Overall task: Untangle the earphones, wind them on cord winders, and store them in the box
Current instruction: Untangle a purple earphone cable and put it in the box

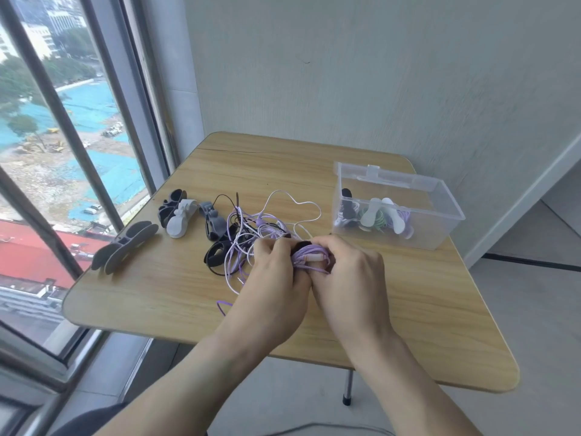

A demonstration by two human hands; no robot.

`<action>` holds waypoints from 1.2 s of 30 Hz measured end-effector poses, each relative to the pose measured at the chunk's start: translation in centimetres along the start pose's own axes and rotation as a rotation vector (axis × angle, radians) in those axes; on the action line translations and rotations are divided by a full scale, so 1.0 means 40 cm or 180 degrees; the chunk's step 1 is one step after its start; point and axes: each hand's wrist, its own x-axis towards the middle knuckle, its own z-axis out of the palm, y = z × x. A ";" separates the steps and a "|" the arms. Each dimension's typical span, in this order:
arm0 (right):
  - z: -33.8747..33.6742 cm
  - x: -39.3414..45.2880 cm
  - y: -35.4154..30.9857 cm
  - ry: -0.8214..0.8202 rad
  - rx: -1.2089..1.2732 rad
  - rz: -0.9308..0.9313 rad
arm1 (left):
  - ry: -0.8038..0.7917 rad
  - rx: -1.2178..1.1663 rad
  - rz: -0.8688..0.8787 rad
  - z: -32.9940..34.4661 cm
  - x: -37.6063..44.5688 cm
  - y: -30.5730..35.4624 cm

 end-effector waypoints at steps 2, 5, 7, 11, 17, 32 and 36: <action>-0.004 -0.001 -0.009 -0.0066 0.0213 -0.0023 | 0.0132 0.0045 -0.0048 -0.014 0.005 -0.005; -0.022 0.003 -0.010 -0.0557 0.0614 0.0242 | 0.0086 0.0147 -0.0061 -0.033 0.011 -0.016; -0.043 0.013 0.002 -0.1122 0.0932 0.0557 | -0.0165 0.0252 -0.0122 -0.050 0.015 -0.022; -0.098 0.030 0.024 -0.1908 0.1620 0.1033 | -0.0947 0.0129 -0.0274 -0.108 0.024 -0.011; -0.140 0.041 0.024 -0.2182 0.2418 0.1429 | -0.1636 -0.0477 -0.0208 -0.149 0.030 0.005; -0.104 0.030 0.005 -0.1819 0.2139 0.1576 | -0.0163 -0.0310 -0.0811 -0.078 0.029 0.023; -0.066 0.020 -0.015 -0.1422 0.2190 0.1577 | 0.0352 -0.0470 -0.0999 -0.076 0.037 0.013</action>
